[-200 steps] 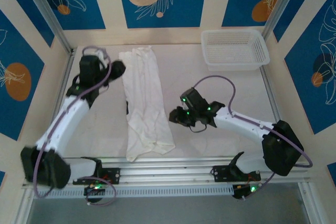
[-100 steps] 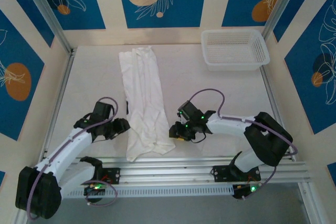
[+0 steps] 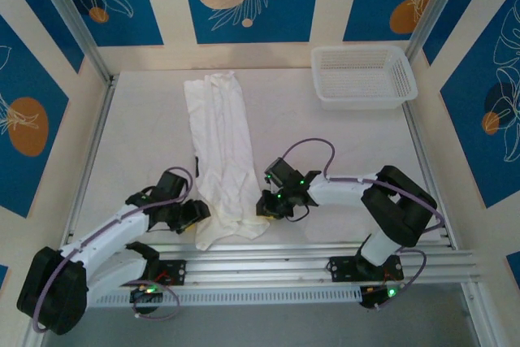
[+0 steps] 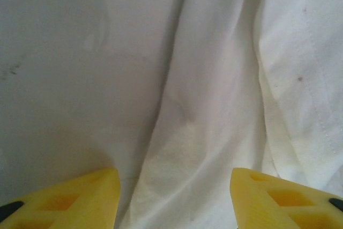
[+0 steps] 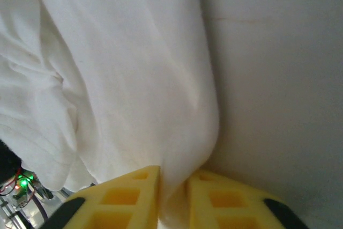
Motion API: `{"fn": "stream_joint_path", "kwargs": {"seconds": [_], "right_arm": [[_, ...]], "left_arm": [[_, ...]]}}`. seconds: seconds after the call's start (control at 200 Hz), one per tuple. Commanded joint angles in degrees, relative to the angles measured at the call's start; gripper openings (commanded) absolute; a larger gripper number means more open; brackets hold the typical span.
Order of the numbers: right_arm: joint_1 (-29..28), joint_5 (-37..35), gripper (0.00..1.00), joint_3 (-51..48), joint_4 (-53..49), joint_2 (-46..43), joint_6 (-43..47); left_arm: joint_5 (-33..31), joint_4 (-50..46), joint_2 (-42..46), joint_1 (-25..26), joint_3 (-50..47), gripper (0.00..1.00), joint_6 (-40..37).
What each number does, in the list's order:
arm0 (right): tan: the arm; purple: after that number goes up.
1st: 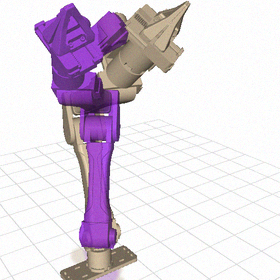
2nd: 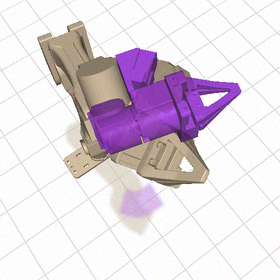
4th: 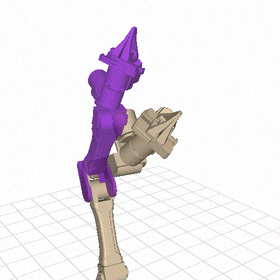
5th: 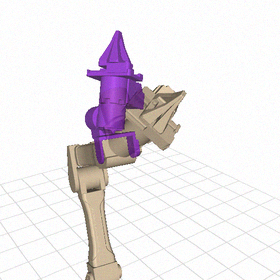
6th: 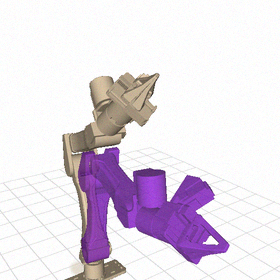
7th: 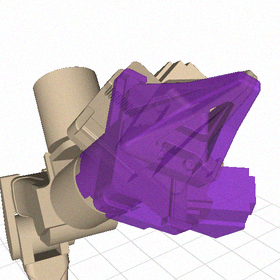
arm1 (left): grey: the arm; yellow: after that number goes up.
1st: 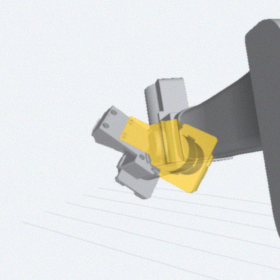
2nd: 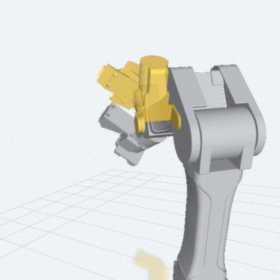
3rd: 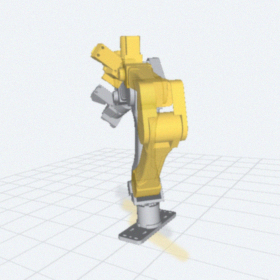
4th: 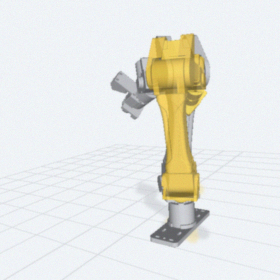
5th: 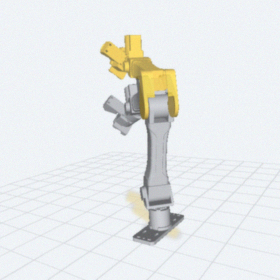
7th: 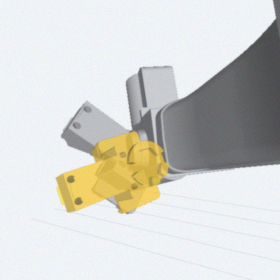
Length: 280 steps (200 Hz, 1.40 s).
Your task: Fold the inside-out t-shirt
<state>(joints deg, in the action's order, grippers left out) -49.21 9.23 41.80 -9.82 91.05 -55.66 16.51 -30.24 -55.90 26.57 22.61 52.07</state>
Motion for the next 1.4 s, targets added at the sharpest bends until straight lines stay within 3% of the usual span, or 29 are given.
{"fn": "stream_joint_path", "kwargs": {"seconds": [0.0, 0.105, 0.27, 0.41, 0.715, 0.88, 1.005, 1.2, 1.295, 1.395], "right_arm": [[-0.70, -0.16, 0.14, 1.75, -1.46, -0.49, -0.25], [-0.71, -1.16, 0.11, 2.06, -3.11, -1.61, 0.05], [-0.72, -2.10, 0.09, 1.94, -4.02, -2.33, -0.10], [-0.98, -3.47, 0.03, 0.95, -4.31, -4.36, -0.85], [-6.58, -6.96, 0.00, -4.98, -10.99, -18.87, -5.29], [-4.29, -9.23, 0.00, -0.18, -16.91, -23.31, -3.16], [1.60, -6.34, 0.00, 7.64, -18.33, -19.68, 1.85], [9.64, -5.37, 0.00, 25.48, -19.24, -10.53, 11.71], [12.90, -3.81, 0.00, 34.82, -17.90, -3.94, 15.46], [16.22, -1.85, 0.00, 46.50, -18.66, 5.46, 17.67]], "left_arm": [[-0.93, 2.04, -0.27, 1.46, -0.73, 0.55, 2.05], [-0.11, 4.21, -0.43, 1.86, -1.63, 0.41, 3.30], [0.16, 4.15, -1.80, 3.47, -1.88, 0.27, 5.01], [-0.79, 2.91, 0.04, 4.01, -2.33, 0.00, 6.10], [1.37, -3.24, 9.48, 9.94, -1.60, 0.00, 13.64], [-5.17, -9.04, 12.63, 11.42, 6.13, 0.00, 16.75], [-13.44, -10.97, 11.10, 10.86, 14.81, 0.00, 16.48], [-22.67, -11.02, 1.82, 7.13, 29.94, 0.00, 8.53], [-25.50, -7.23, -2.95, 2.21, 34.20, 0.00, 4.15], [-24.18, 1.79, -8.27, -5.33, 35.81, 0.00, 2.90]]}}
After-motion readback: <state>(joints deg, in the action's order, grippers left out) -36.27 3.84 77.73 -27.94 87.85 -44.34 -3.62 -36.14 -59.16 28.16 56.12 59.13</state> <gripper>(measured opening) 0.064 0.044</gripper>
